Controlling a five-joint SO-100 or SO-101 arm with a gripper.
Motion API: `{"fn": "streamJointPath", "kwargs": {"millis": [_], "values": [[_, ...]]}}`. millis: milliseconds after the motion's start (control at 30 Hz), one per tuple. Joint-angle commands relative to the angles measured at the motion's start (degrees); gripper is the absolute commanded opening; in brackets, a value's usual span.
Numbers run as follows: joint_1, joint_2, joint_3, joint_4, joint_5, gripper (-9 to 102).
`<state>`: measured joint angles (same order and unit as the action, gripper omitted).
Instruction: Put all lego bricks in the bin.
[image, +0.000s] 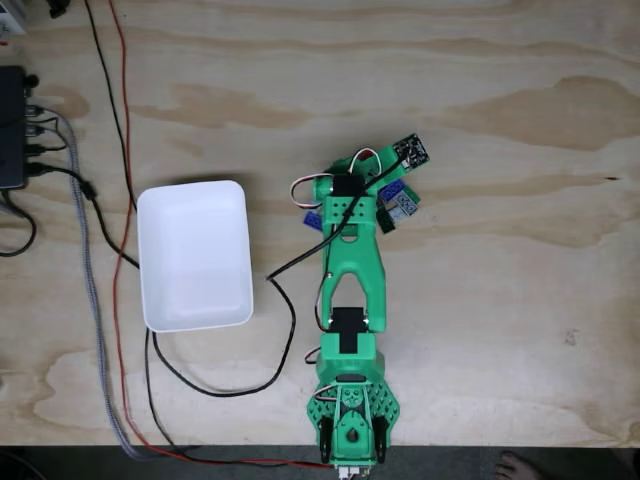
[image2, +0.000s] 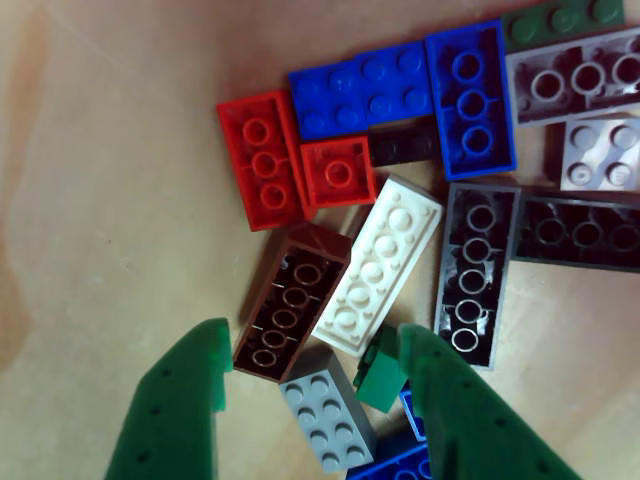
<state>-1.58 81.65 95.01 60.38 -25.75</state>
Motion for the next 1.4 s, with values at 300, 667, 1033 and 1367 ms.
{"fn": "streamJointPath", "kwargs": {"millis": [300, 667, 1033, 1367], "values": [[0.00, -6.24, -10.55, -2.37, -1.05, 16], [-1.05, -9.40, -11.60, -4.75, -3.34, 0], [-4.66, 26.54, -1.05, 0.35, -2.72, 0], [-29.09, 27.42, -2.46, 10.20, -1.49, 0]]}}
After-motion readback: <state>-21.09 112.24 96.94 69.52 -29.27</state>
